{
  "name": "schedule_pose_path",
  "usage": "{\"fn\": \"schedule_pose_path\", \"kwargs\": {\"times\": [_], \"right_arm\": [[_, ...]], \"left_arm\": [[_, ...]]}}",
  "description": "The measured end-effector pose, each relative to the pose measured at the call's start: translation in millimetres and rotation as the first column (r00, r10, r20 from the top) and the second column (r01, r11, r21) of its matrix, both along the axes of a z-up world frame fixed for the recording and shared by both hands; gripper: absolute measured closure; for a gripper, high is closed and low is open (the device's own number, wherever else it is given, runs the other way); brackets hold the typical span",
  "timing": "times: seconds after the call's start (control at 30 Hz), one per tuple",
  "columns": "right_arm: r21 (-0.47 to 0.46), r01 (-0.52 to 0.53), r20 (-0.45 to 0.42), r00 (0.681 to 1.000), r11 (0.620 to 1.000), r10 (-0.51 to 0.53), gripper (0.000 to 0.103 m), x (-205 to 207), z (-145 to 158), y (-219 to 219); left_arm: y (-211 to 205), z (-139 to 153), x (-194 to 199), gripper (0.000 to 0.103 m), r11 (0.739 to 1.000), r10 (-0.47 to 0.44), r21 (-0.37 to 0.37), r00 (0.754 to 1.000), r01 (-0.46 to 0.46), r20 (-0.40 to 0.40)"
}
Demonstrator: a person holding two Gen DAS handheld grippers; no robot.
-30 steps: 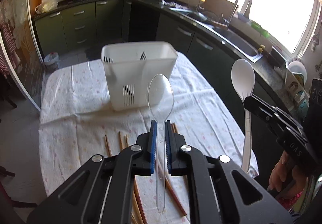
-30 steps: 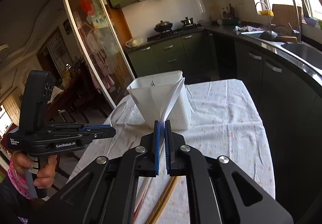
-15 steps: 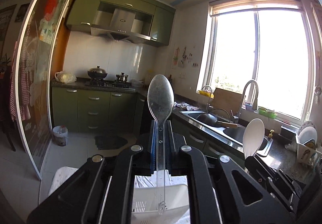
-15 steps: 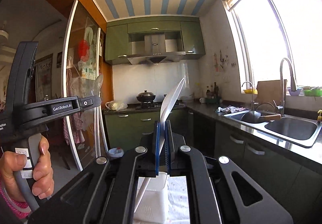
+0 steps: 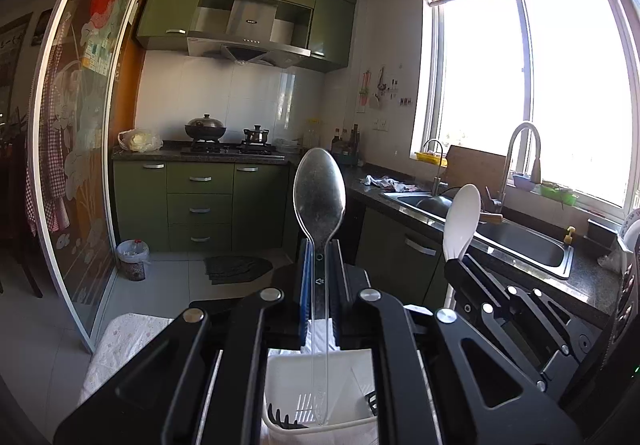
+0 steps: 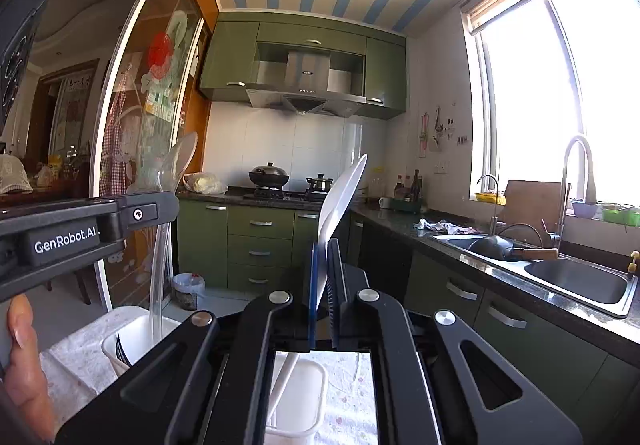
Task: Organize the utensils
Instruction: 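Lift both spoons and release them into the white caddy, then grasp a wooden chopstick with the left tool while the right tool grasps another chopstick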
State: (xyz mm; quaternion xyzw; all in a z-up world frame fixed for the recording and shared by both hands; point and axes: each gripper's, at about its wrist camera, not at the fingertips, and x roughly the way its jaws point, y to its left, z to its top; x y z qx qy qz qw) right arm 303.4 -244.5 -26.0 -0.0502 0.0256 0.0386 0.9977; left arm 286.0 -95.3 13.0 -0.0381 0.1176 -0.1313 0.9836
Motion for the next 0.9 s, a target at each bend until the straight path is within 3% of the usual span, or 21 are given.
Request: {"fn": "schedule_pose_path", "kwargs": {"times": [0.27,0.33,0.53,0.63,0.7,0.8,0.9], "right_arm": [[-0.080,-0.020,-0.034,0.999,0.997,0.017,0.097,-4,-32,16],[-0.078,-0.019,-0.042,0.999,0.997,0.016,0.091,-8,-37,15],[-0.064,-0.029,-0.030,0.999,0.998,0.027,0.086,-45,-34,4],[-0.026,-0.045,-0.040,0.998,0.999,0.043,0.067,-78,-22,-10],[-0.007,-0.063,-0.097,0.993,0.998,0.062,0.065,-101,-16,-21],[0.000,-0.089,-0.264,0.961,0.996,0.086,0.062,-124,-17,-33],[0.042,-0.144,-0.465,0.873,0.989,0.147,0.057,-137,-33,-46]], "left_arm": [[-11,-28,-6,0.094,0.999,-0.005,0.054,0.999,0.007,-0.036],[-12,-33,-6,0.092,0.998,-0.010,0.065,0.998,0.014,-0.056],[-4,-34,-16,0.071,0.998,-0.006,0.067,0.996,0.012,-0.089],[10,-23,-33,0.058,0.999,0.000,0.037,0.994,0.004,-0.105],[19,-17,-46,0.038,1.000,-0.002,0.024,0.987,0.006,-0.162],[29,-24,-63,0.034,0.999,0.005,0.048,0.950,0.011,-0.312],[35,-53,-73,0.034,0.994,-0.002,0.091,0.856,0.057,-0.517]]}}
